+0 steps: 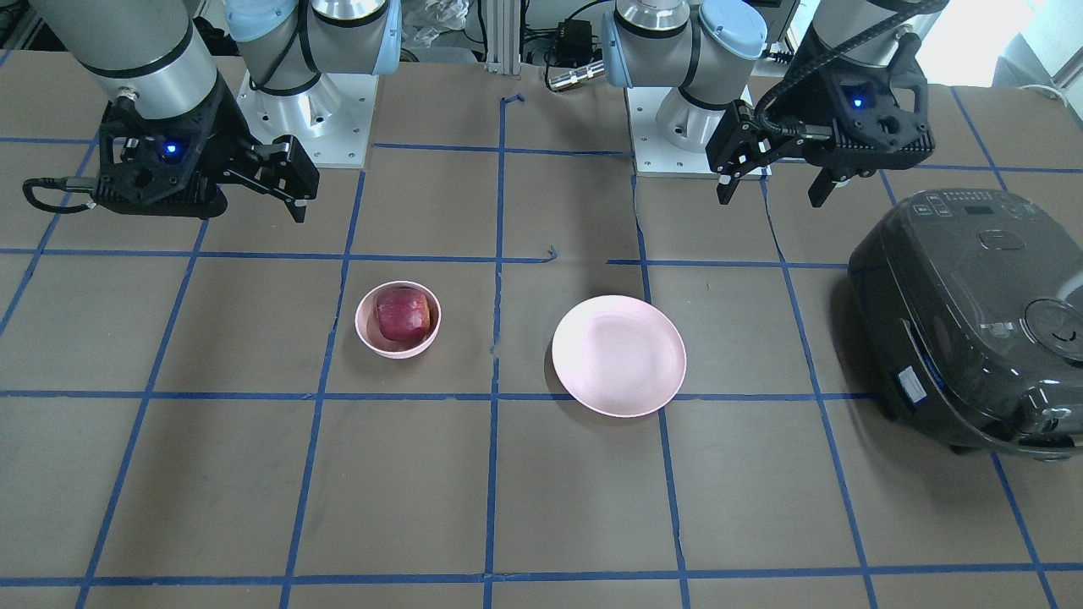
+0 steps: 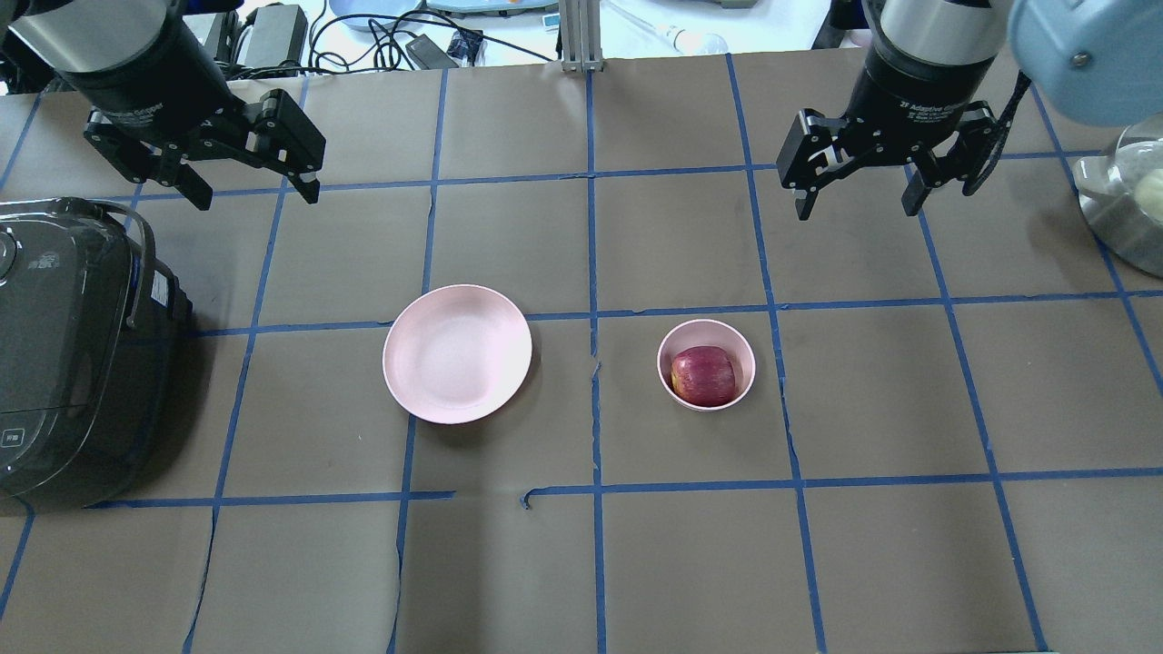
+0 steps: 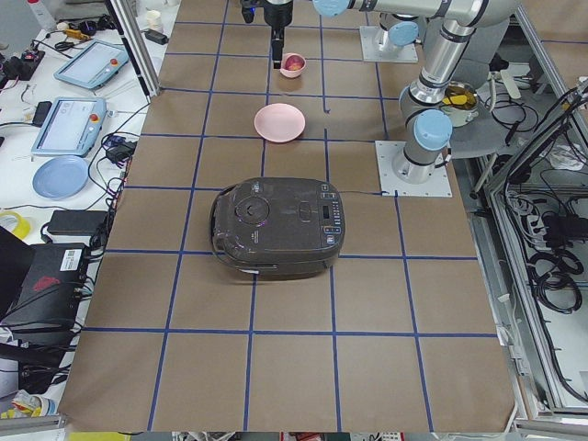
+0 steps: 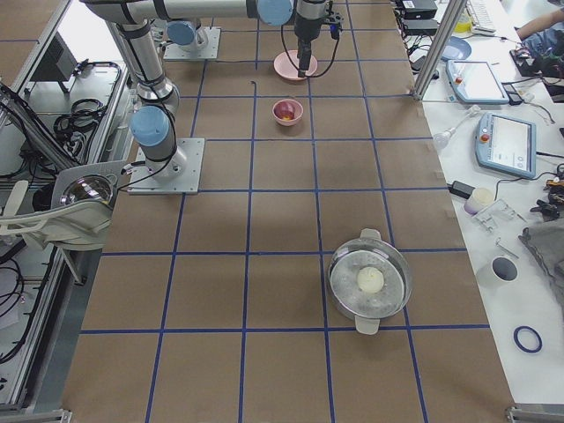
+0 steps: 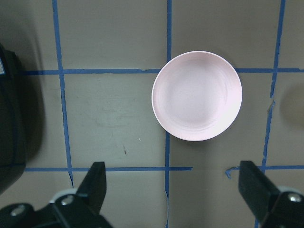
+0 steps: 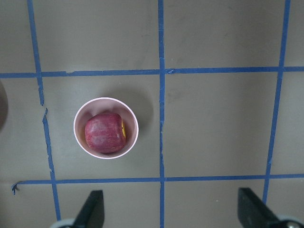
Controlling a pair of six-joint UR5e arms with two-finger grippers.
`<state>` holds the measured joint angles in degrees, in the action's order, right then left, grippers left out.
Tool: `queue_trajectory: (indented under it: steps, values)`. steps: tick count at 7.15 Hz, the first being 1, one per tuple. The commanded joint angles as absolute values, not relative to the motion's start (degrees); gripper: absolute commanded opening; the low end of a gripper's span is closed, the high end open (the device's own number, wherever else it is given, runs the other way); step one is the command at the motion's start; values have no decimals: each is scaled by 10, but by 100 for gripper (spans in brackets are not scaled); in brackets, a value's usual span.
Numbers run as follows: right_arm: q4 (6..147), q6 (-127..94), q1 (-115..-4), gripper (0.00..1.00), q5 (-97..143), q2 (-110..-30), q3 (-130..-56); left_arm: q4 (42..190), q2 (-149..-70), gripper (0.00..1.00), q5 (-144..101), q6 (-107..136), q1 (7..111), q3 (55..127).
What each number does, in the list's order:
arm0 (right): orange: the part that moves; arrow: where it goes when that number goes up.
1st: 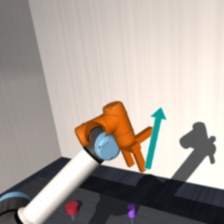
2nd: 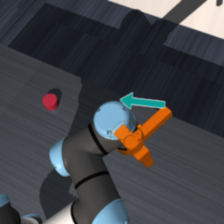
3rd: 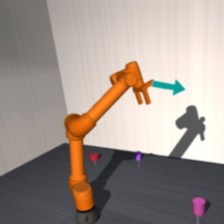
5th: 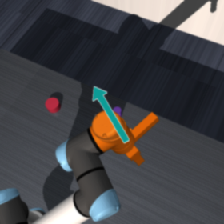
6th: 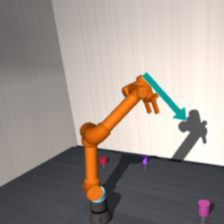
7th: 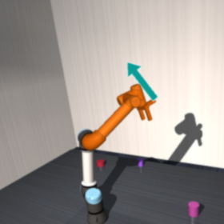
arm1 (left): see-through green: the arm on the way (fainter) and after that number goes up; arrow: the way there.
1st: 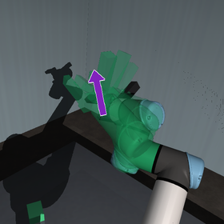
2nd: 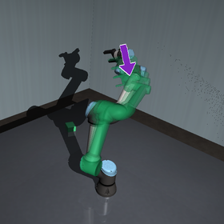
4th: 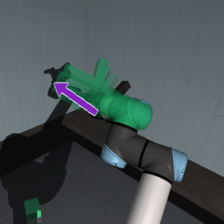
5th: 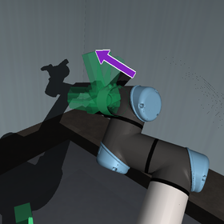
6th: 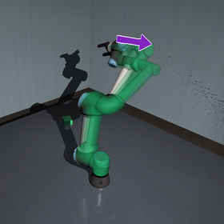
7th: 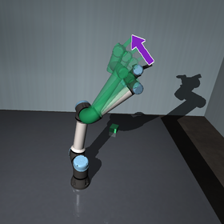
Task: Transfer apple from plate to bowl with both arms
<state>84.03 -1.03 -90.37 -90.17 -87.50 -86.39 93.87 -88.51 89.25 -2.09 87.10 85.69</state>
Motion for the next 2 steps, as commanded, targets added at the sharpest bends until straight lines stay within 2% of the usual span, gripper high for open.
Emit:
queue_trajectory:
  steps: [1, 2]
  values:
    - [839, -11, -903, 100, -903, -875, -864, 939, -886, 100, 893, -20, 871, 857]
    - [840, -10, -903, 100, -902, -875, -864, 939, -886, 100, 894, -21, 871, 857]
